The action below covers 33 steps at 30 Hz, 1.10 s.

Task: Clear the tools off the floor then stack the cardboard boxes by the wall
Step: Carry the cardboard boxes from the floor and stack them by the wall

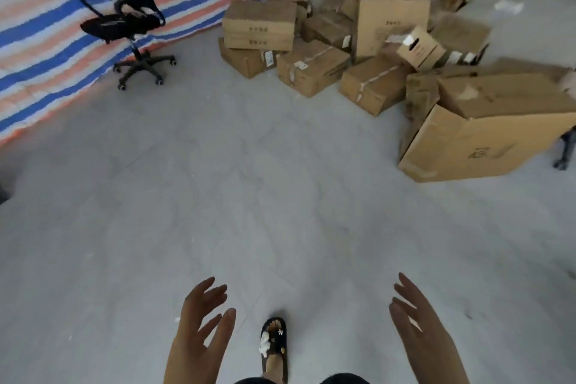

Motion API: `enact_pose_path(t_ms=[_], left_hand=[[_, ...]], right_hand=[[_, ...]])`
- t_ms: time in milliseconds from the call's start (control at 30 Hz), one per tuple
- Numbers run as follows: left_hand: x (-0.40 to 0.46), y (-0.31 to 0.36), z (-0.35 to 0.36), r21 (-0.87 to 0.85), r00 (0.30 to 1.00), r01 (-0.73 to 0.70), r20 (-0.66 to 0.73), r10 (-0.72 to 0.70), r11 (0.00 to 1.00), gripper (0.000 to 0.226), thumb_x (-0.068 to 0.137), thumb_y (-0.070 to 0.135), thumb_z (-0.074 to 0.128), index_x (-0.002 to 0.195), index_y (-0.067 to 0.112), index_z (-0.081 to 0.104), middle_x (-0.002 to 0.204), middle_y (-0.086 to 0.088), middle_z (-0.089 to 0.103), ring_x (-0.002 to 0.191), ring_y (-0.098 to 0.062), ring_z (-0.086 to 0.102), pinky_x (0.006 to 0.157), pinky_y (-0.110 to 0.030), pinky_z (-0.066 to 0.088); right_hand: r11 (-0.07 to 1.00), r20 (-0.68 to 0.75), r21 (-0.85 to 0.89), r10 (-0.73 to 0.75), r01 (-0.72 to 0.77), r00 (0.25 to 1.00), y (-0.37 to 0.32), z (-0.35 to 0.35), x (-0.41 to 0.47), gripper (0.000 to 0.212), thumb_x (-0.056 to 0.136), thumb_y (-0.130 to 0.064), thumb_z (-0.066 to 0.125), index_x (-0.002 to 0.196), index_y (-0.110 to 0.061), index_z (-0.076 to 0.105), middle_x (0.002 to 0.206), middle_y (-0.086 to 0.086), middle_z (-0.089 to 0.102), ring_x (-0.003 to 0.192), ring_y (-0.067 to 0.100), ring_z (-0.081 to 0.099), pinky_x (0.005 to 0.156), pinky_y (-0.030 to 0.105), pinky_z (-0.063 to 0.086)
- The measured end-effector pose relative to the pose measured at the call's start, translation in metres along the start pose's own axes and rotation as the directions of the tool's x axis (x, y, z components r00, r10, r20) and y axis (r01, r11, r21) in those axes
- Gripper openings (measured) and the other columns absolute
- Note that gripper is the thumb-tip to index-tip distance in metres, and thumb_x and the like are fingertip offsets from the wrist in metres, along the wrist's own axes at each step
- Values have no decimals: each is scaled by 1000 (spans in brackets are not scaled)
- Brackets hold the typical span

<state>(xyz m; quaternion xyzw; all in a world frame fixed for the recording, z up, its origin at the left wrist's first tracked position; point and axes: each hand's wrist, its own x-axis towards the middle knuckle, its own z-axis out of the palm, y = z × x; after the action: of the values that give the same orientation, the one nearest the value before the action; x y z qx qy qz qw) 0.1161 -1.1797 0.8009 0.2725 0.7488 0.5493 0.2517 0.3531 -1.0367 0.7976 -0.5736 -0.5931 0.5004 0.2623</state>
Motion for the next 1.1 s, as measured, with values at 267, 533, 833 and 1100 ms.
enact_pose_path(t_ms=[267,533,833,1100], left_hand=[[150,22,74,71,936,-47,353,19,996,59,70,20,65,92,73,49,103,30,63,94,6,62,75,-7,49],[262,59,218,42,875,-82,481,52,996,45,62,43,66,95,70,51,105,27,64,95,6,62,76,-6,49],[368,142,418,-12,831,-145,541,129,989,72,83,2,63,95,71,48,108,32,60,100,9,58,79,-4,46],[483,168,531,51,802,-116,594,63,992,66,83,10,64,92,73,48,105,33,61,99,11,58,78,-5,47]], right_hand=[[989,-274,107,129,-103,953,-24,0,73,52,77,-32,60,95,-78,46,106,-46,52,95,-23,53,79,0,41],[973,-415,166,215,-159,884,-22,-65,201,66,86,-14,62,93,-78,46,109,-28,63,92,-25,52,83,13,44],[984,-454,149,153,-94,878,-49,-206,393,41,89,-17,58,114,-48,51,118,-9,62,91,-25,52,73,8,42],[960,-476,215,263,-179,840,-49,-235,528,39,89,-17,59,113,-46,51,117,-9,62,91,-24,52,73,11,39]])
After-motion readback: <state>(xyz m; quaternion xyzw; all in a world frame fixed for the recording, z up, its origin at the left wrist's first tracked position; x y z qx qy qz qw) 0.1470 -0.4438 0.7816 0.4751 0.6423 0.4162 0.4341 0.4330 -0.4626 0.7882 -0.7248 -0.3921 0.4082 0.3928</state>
